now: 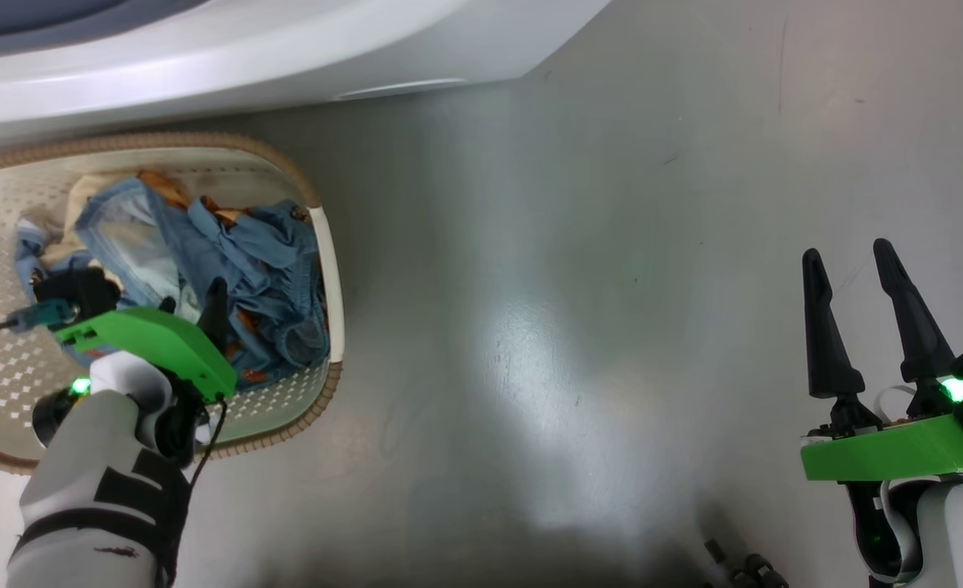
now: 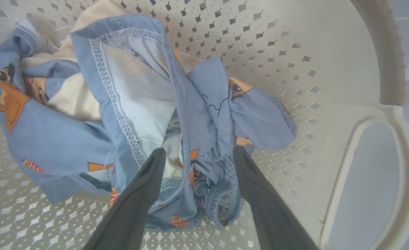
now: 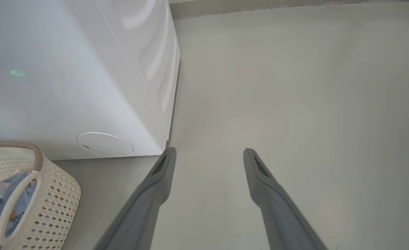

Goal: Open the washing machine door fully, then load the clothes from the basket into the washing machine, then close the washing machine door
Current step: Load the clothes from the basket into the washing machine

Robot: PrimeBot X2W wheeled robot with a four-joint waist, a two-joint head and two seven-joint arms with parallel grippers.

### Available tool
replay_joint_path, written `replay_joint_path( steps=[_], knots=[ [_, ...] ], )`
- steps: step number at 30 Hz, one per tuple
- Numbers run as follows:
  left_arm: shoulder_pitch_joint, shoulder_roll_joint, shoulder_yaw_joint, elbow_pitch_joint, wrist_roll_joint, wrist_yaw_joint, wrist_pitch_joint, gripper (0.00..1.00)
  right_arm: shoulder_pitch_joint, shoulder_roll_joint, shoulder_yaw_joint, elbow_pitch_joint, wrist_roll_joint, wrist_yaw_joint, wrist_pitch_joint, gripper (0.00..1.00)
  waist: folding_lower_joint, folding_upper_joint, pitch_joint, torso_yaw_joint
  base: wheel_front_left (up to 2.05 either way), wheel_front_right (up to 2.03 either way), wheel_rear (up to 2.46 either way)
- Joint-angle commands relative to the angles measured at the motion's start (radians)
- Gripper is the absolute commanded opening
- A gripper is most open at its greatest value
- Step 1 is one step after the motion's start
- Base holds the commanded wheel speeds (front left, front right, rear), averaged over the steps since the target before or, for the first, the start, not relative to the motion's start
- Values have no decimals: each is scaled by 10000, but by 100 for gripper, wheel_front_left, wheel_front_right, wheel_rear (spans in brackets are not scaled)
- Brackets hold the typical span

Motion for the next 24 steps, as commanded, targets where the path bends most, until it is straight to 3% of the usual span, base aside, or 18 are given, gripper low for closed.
replay_joint_path(
  steps=[1, 10, 24],
  knots=[
    [146, 452, 111, 26, -75, -24, -84, 100, 238, -60, 171, -254, -52, 16, -118, 100, 0, 0, 73, -21, 0, 0, 0],
    [-326, 725, -192, 568, -4, 86, -449, 100, 225, -56, 149, -393, -33, 16, -118, 100, 0, 0, 305, -81, 0, 0, 0],
    [-766, 629, -336, 957, -132, 383, -287, 100, 178, -112, 130, -522, -22, 16, -118, 100, 0, 0, 673, -176, 0, 0, 0]
  ],
)
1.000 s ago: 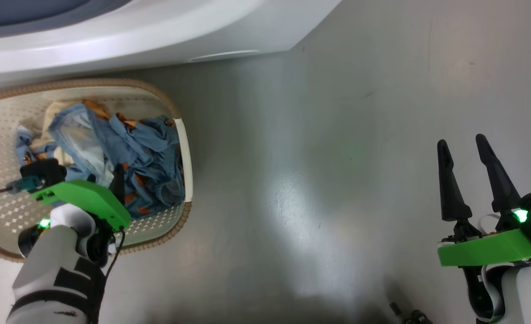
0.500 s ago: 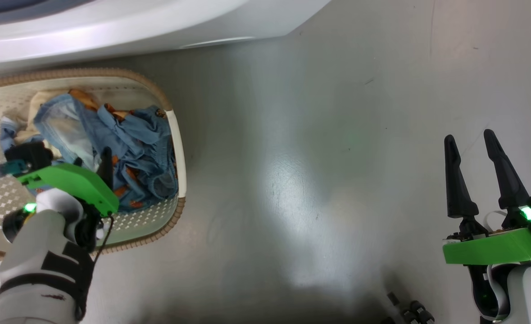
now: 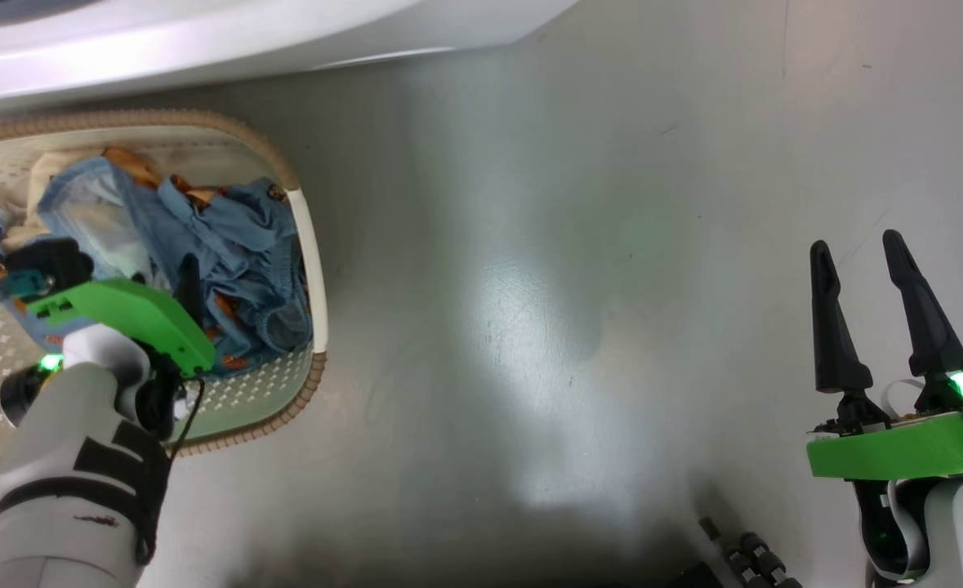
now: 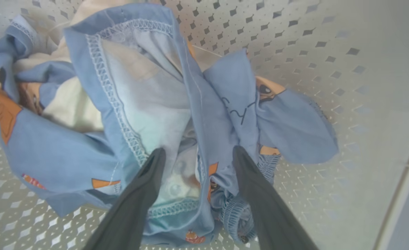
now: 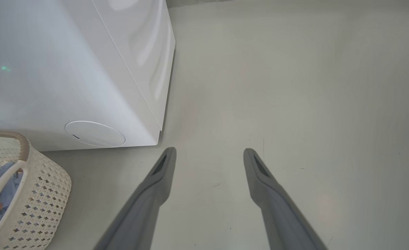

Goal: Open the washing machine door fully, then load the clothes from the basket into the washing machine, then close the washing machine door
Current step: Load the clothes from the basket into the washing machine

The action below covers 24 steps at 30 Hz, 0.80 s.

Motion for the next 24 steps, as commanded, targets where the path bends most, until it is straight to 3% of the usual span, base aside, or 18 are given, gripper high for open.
replay_joint_path(
  steps=[1, 24],
  knots=[
    [153, 397, 138, -9, -69, 77, -12, 100, 183, -65, 152, -238, -22, 16, -118, 100, 0, 0, 60, -14, 0, 0, 0],
    [-343, 365, -65, 32, -193, 181, -9, 100, 363, -184, -14, -574, -5, 16, -118, 100, 0, 0, 755, -44, 0, 0, 0]
  ],
)
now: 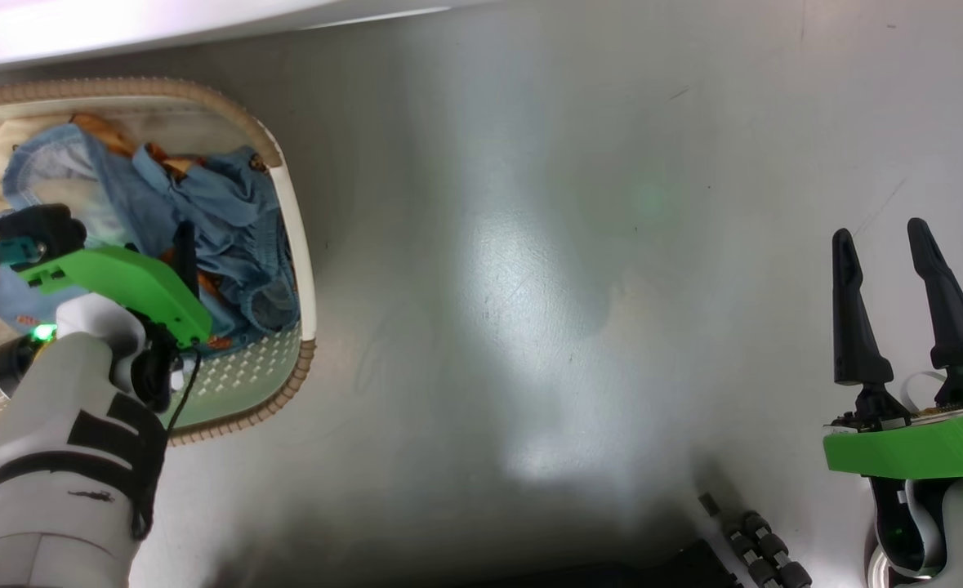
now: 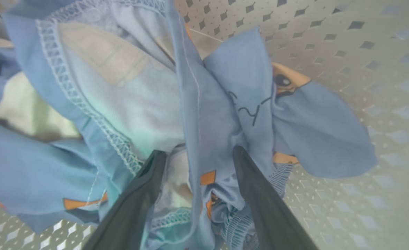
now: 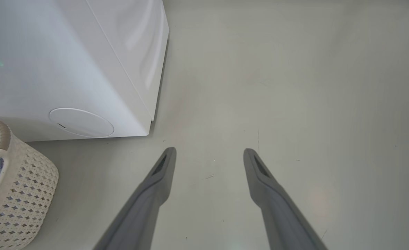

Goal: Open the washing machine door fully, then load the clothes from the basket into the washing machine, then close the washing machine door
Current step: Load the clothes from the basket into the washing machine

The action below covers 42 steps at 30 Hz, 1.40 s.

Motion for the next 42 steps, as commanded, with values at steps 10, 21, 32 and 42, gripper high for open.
replay_joint_path(
  steps=[10, 21, 32, 42],
  knots=[
    [128, 347, -135, -5, 44, -17, -455, 73, 300, -74, 152, -227, 54, 16, -48, 100, 0, 0, 75, -77, 0, 0, 0],
    [162, 193, -366, -5, 100, 34, -692, 0, 255, -118, 17, -206, 62, 16, -48, 100, 0, 0, 13, 37, 0, 0, 0],
    [1012, -323, -160, -340, -263, -244, -1508, 0, 146, -175, 133, 138, 116, 16, -48, 100, 0, 0, -1155, 541, 0, 0, 0],
    [3766, -605, 1283, -3851, 33, -383, -1544, 0, 343, -172, 320, 766, 239, 16, -48, 100, 0, 0, -3324, 1092, 0, 0, 0]
  ],
)
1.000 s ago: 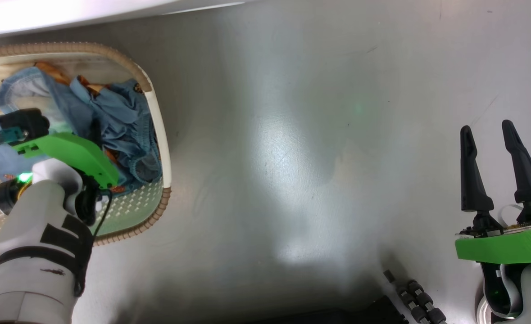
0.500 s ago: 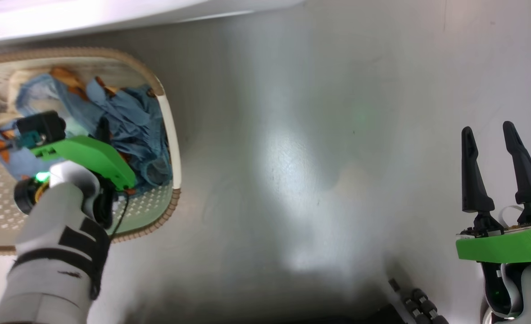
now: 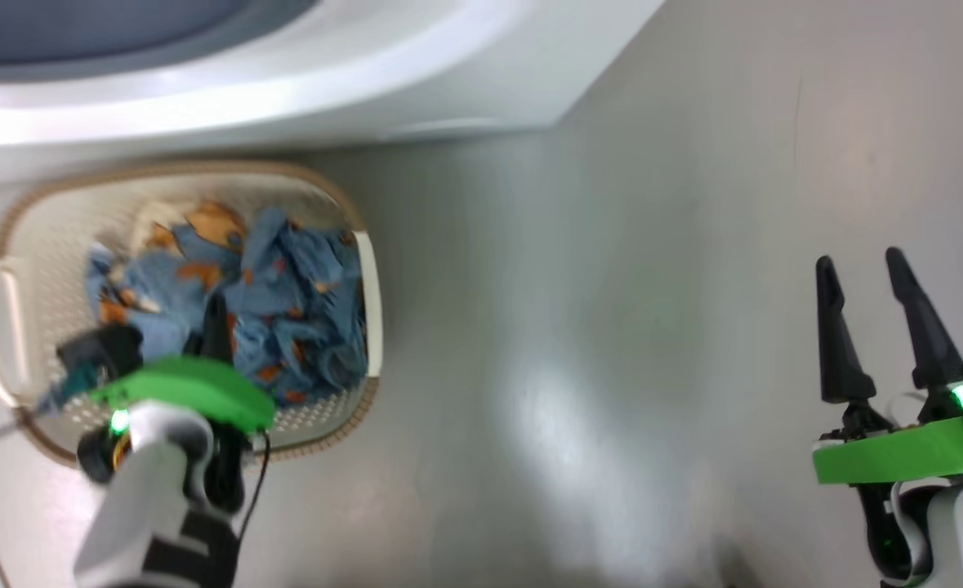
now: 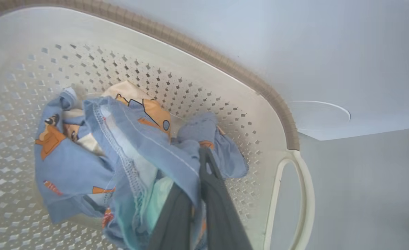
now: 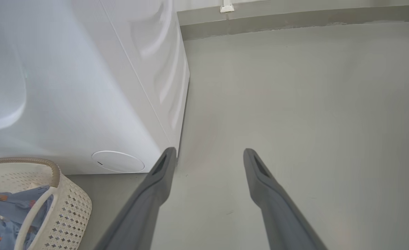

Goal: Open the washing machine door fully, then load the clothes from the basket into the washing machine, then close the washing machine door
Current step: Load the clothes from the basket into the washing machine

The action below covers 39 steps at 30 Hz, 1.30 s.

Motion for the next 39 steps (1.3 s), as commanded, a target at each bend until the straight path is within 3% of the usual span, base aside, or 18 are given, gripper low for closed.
replay_joint_path(
  steps=[1, 8, 25, 39],
  knots=[
    [699, 260, 334, -399, 129, -34, -104, 0, 371, -41, 286, -107, 74, 16, -48, 100, 0, 0, -1310, 460, 0, 0, 0],
    [2768, 240, 295, -2592, -190, 40, -105, 0, 806, 76, 551, 360, 184, 16, -48, 100, 0, 0, -3090, 684, 0, 0, 0],
    [6558, 238, 478, -6633, 1512, 1438, -106, 0, 2563, 243, 748, 827, -268, 16, -48, 100, 0, 0, -6659, 873, 0, 0, 0],
    [7909, 237, 445, -8531, 2539, 1700, -106, 0, 3158, 402, 802, 739, -303, 16, -48, 100, 0, 0, -7528, 964, 0, 0, 0]
  ],
)
